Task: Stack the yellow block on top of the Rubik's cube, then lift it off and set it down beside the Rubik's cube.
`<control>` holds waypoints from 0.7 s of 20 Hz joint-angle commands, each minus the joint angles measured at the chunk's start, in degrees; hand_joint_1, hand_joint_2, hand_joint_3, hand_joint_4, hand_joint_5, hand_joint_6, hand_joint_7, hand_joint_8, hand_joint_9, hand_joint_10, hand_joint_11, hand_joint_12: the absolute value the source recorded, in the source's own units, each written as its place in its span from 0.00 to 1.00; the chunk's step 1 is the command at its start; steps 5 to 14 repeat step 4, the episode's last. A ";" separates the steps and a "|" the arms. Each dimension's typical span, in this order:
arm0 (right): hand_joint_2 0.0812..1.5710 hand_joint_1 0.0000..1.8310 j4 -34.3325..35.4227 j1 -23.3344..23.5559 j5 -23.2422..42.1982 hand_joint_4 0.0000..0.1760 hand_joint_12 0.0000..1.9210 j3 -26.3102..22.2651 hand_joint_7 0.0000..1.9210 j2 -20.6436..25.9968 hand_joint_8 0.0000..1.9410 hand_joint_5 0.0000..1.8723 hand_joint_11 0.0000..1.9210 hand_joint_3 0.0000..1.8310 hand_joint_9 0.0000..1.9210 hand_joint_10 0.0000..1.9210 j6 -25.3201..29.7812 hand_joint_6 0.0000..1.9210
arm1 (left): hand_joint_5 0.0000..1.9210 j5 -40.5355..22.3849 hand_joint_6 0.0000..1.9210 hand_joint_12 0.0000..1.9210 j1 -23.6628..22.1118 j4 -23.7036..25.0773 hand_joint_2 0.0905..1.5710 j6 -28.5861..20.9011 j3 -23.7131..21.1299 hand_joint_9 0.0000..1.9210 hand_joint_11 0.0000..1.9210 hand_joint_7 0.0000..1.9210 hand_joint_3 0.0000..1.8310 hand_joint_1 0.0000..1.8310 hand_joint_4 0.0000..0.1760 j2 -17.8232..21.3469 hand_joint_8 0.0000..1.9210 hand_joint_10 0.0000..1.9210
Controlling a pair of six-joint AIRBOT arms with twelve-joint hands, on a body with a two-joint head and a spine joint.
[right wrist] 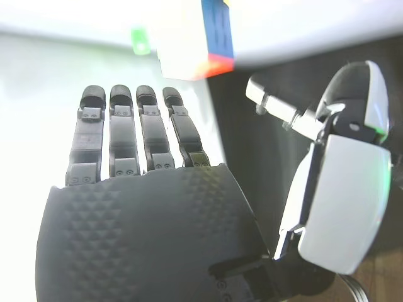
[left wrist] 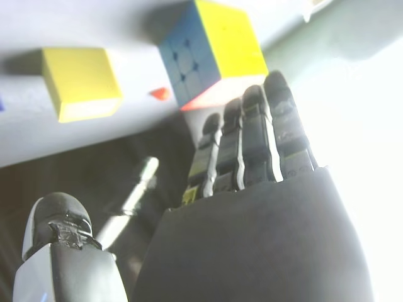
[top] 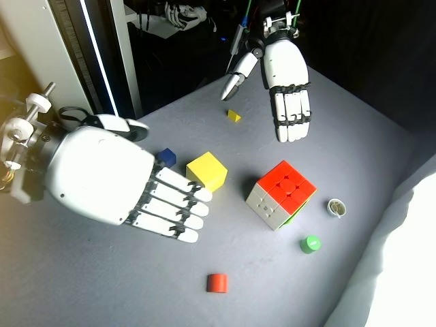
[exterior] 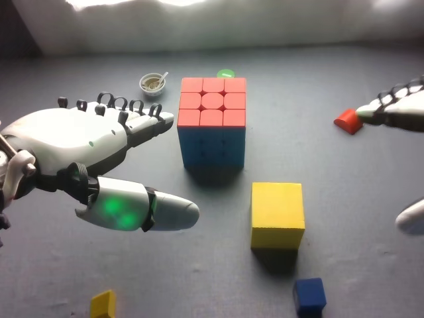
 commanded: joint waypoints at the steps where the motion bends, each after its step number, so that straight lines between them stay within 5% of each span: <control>1: 0.48 0.24 -0.71 0.81 4.91 0.00 0.00 -0.41 0.00 1.02 0.00 0.00 0.00 0.00 0.00 0.00 0.13 0.00 | 0.00 -3.33 0.00 0.14 -0.90 1.37 0.55 -0.24 0.06 0.03 0.00 0.02 0.00 0.05 0.00 1.02 0.00 0.00; 14: 0.49 0.25 -5.11 0.29 4.68 0.00 0.00 -0.92 0.00 1.43 0.00 0.00 0.00 0.00 0.00 0.00 0.12 0.00 | 0.00 -3.29 0.00 0.12 -1.08 1.34 0.55 -0.24 0.11 0.02 0.00 0.02 0.00 0.06 0.00 1.11 0.00 0.00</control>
